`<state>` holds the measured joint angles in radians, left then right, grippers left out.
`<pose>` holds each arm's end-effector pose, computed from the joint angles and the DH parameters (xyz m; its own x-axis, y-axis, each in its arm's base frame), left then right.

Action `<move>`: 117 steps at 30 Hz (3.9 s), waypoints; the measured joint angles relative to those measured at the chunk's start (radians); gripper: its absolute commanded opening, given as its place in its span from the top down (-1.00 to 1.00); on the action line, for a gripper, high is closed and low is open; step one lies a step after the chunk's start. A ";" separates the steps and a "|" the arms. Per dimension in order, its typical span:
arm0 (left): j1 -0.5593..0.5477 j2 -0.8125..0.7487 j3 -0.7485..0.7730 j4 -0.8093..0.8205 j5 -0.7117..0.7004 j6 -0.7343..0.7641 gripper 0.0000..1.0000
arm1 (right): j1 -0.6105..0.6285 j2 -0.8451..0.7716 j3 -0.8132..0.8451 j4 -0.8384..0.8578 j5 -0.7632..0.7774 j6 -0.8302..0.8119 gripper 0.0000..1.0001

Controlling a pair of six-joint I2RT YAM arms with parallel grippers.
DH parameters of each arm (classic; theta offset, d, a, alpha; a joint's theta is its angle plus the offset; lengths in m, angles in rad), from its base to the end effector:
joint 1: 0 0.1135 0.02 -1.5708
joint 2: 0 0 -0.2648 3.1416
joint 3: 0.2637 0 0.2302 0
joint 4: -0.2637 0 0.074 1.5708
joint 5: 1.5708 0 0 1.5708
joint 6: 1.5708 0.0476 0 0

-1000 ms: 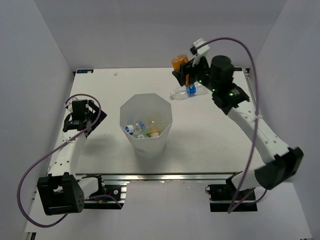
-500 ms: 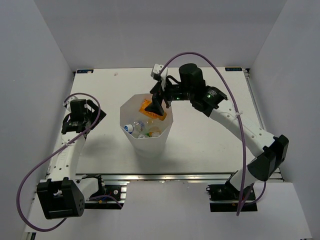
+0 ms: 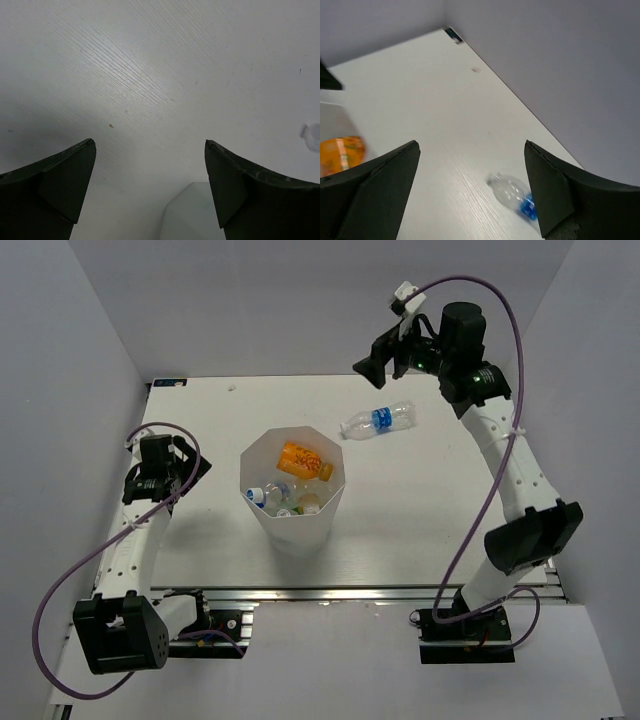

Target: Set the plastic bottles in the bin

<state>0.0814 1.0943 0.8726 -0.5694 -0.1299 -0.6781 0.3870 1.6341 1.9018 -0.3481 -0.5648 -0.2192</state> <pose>0.2125 0.0235 0.2723 -0.4445 -0.6603 -0.6053 -0.5781 0.7276 -0.3693 0.3136 0.1553 0.4852 0.1042 -0.1559 -0.9823 -0.8096 0.5604 -0.1748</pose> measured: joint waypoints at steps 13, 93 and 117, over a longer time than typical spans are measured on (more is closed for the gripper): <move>0.000 0.093 0.043 0.006 -0.016 0.009 -0.96 | -0.183 0.400 0.149 -0.315 0.090 -0.581 -0.79; 0.000 -0.070 0.063 -0.106 -0.069 0.041 -0.96 | 0.071 -0.187 -0.220 0.082 -0.044 0.060 -0.79; 0.000 -0.089 0.090 -0.094 -0.242 0.033 -0.96 | -0.066 -0.601 -1.136 0.187 0.967 0.632 -0.79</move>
<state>0.0818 1.0058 0.9623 -0.6636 -0.3717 -0.6449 0.3210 1.0332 0.7662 -0.1608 0.4019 0.4133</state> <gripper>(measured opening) 0.983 0.894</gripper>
